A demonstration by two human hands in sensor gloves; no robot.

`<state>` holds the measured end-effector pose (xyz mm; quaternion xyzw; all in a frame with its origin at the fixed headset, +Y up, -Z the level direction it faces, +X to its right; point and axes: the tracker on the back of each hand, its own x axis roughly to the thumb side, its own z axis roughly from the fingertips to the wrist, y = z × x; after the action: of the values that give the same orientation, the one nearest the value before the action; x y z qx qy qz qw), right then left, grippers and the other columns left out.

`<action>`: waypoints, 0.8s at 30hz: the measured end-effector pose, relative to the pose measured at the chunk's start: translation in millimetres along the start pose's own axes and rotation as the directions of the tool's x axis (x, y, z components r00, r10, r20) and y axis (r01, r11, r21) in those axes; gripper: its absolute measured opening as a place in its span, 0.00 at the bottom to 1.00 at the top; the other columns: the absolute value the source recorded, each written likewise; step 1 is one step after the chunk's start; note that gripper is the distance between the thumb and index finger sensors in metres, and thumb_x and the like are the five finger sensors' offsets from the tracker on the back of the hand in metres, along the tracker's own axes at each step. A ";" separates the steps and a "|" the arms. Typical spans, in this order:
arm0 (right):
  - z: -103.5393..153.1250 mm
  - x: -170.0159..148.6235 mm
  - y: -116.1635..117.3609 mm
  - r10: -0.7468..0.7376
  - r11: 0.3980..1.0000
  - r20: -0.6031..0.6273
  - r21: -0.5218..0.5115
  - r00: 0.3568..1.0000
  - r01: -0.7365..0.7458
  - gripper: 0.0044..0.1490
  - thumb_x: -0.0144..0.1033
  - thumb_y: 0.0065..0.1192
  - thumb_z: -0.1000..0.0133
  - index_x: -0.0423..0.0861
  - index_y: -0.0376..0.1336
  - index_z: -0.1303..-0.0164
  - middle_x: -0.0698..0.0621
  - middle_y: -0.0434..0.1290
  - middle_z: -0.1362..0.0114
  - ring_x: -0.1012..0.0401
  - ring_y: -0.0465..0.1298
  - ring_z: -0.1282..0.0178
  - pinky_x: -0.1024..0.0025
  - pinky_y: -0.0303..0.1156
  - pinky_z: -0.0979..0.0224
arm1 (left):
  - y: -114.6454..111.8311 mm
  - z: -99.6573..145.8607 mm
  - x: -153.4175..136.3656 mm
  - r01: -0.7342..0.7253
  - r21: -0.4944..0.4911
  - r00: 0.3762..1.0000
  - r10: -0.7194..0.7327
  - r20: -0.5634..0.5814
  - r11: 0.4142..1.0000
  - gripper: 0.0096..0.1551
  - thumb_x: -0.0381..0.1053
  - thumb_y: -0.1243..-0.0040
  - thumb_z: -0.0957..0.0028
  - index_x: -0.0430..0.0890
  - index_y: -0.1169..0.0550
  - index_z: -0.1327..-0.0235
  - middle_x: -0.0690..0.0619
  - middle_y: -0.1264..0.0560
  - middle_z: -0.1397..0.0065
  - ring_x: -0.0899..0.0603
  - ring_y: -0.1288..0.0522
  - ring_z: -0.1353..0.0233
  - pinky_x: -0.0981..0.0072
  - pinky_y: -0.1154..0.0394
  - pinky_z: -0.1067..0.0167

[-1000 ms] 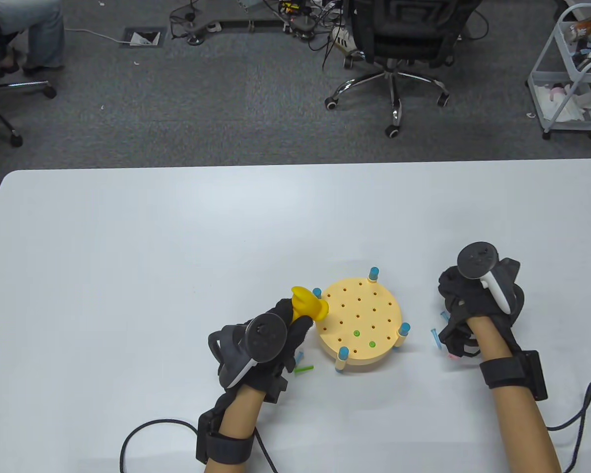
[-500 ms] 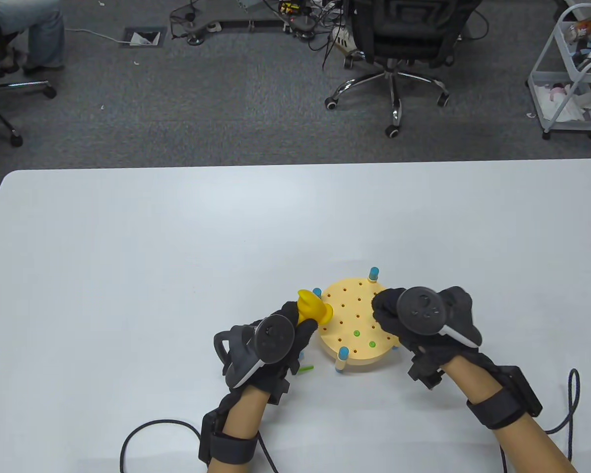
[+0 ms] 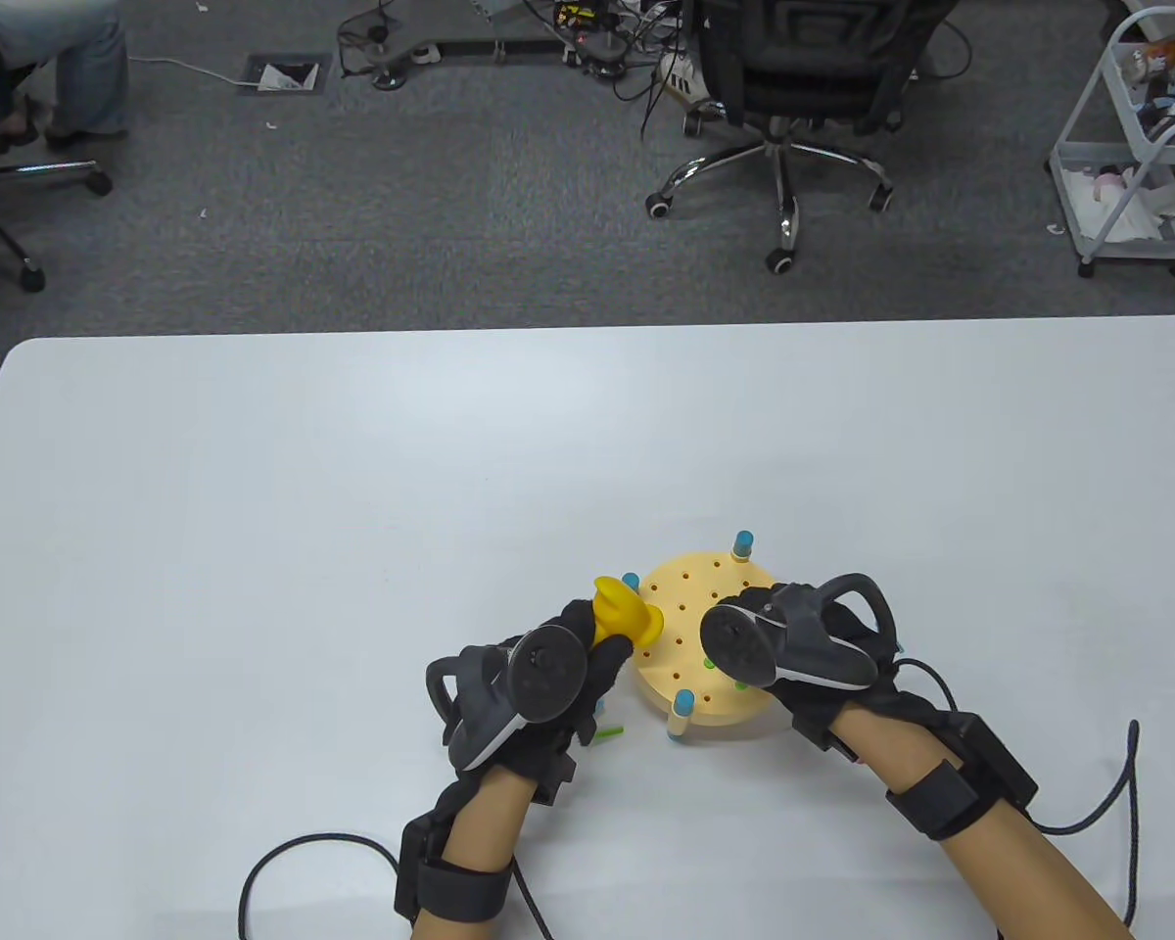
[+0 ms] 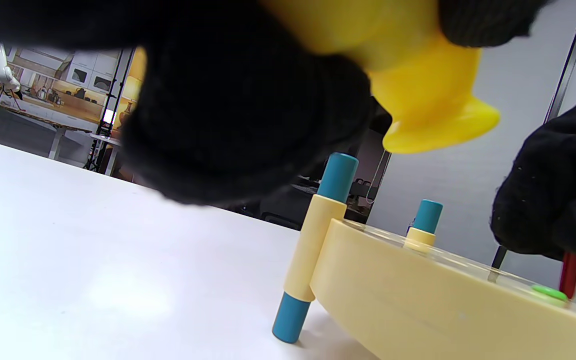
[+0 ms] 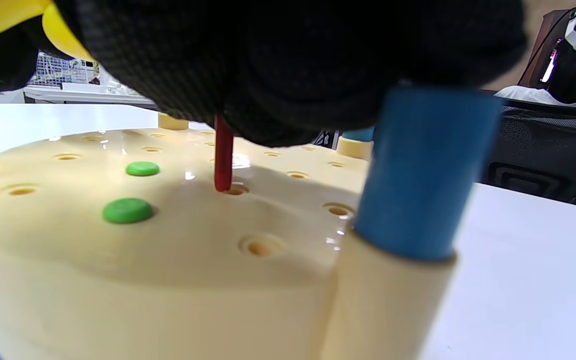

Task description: Hammer toy nails into tap bench

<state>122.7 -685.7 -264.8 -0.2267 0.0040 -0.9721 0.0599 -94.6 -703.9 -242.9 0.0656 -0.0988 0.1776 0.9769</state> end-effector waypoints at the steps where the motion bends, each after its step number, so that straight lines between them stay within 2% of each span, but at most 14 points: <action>1: 0.1 0.1 -0.2 0.004 1.000 0.001 0.002 1.000 -0.004 0.25 0.44 0.64 0.55 0.50 0.72 0.49 0.50 0.82 0.55 0.63 0.81 0.68 0.67 0.80 0.57 | 0.0 0.0 0.1 0.000 -0.002 1.000 0.000 0.001 1.000 0.37 0.69 0.48 0.60 0.47 0.23 0.46 0.47 0.12 0.65 0.46 0.13 0.73 0.62 0.19 0.78; 24: -5.3 10.3 -3.9 0.136 0.987 -0.026 0.091 0.990 -0.133 0.25 0.44 0.65 0.55 0.50 0.71 0.49 0.50 0.81 0.53 0.63 0.81 0.66 0.66 0.80 0.55 | -0.8 -0.5 3.3 0.009 -0.017 1.000 -0.009 0.014 1.000 0.37 0.69 0.48 0.60 0.47 0.23 0.46 0.47 0.12 0.65 0.46 0.13 0.73 0.62 0.19 0.78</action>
<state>110.7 -683.2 -264.9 -0.2072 -0.0229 -0.9687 0.1351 -91.1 -703.5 -242.7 0.0588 -0.1069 0.1720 0.9775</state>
